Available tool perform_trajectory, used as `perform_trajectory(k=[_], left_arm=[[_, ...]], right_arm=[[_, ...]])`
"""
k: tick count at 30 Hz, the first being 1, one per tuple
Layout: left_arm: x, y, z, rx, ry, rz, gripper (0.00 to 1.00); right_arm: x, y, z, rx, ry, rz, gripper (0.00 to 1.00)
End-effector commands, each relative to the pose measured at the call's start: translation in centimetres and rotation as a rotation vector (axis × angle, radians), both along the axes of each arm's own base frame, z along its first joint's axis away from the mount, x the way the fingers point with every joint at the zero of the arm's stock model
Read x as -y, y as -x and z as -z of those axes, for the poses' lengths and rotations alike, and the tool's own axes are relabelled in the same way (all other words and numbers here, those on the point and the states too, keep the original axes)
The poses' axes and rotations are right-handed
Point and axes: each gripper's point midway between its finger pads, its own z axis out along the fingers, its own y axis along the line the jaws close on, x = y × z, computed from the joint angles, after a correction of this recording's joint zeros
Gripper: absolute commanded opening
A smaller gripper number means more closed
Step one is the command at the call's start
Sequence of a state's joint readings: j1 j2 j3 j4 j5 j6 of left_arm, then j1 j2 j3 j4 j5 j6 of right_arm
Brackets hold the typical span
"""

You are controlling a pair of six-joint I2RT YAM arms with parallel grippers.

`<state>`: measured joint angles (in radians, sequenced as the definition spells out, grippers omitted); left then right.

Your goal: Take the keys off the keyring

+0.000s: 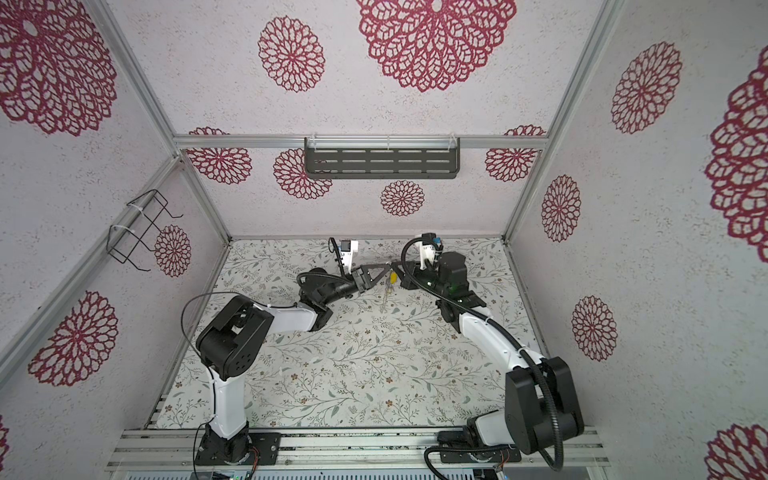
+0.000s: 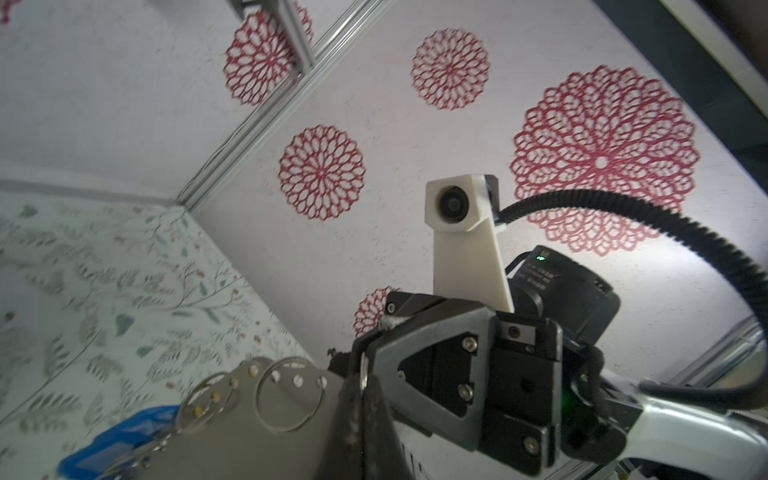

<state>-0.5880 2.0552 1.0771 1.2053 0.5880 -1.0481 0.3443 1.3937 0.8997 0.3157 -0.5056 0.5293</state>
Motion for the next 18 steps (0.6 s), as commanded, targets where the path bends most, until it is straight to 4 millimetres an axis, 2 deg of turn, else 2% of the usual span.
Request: perform_trajectory(k=[1, 5, 8, 18], left_arm=[[-0.2, -0.8, 0.7, 0.062, -0.011, -0.066, 0.0], [-0.3, -0.5, 3.6, 0.025, -0.014, -0.069, 0.0], [-0.5, 0.0, 5.0, 0.008, -0.012, -0.076, 0.0], [-1.2, 0.5, 6.4, 0.021, -0.088, -0.083, 0.09]], right_arm=[[-1.7, 1.3, -0.6, 0.067, 0.039, -0.06, 0.0], [-2.2, 1.4, 1.9, 0.028, 0.074, -0.072, 0.0], [-2.1, 1.6, 3.0, 0.015, 0.085, -0.068, 0.0], [-1.9, 2.1, 2.9, 0.047, 0.143, -0.08, 0.0]])
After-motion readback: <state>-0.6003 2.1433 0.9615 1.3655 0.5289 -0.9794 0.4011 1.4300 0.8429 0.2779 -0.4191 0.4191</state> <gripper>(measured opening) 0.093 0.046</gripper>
